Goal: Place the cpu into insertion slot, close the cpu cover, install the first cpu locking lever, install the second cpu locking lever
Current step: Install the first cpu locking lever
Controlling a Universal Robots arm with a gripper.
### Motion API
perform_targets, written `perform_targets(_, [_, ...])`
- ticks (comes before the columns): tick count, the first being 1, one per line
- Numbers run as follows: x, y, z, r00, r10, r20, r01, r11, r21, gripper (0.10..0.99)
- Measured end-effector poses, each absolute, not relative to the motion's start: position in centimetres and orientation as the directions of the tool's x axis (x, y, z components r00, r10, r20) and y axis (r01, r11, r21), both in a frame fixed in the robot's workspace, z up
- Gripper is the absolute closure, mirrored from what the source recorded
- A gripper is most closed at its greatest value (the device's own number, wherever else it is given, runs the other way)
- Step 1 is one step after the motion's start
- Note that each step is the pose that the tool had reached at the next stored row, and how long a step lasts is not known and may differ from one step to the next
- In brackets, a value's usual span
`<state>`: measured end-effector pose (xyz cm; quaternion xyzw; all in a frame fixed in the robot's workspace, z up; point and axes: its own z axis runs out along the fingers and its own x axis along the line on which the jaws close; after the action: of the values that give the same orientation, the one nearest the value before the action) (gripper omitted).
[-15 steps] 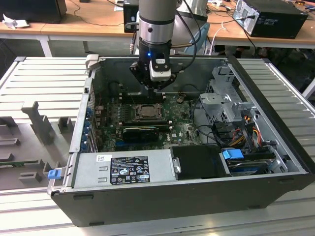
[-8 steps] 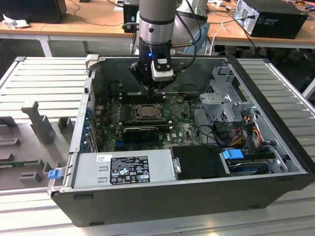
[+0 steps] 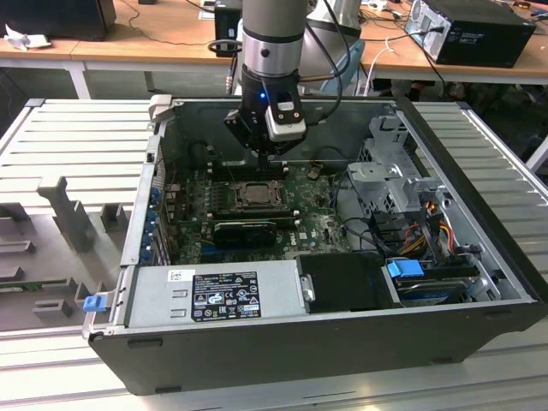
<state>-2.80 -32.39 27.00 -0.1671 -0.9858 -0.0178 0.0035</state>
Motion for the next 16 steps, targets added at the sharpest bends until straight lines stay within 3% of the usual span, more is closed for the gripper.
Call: perform_targets(16, [-2.79,-32.39,26.99,-0.996,0.083,0.013,0.083,0.996,0.034,0.980])
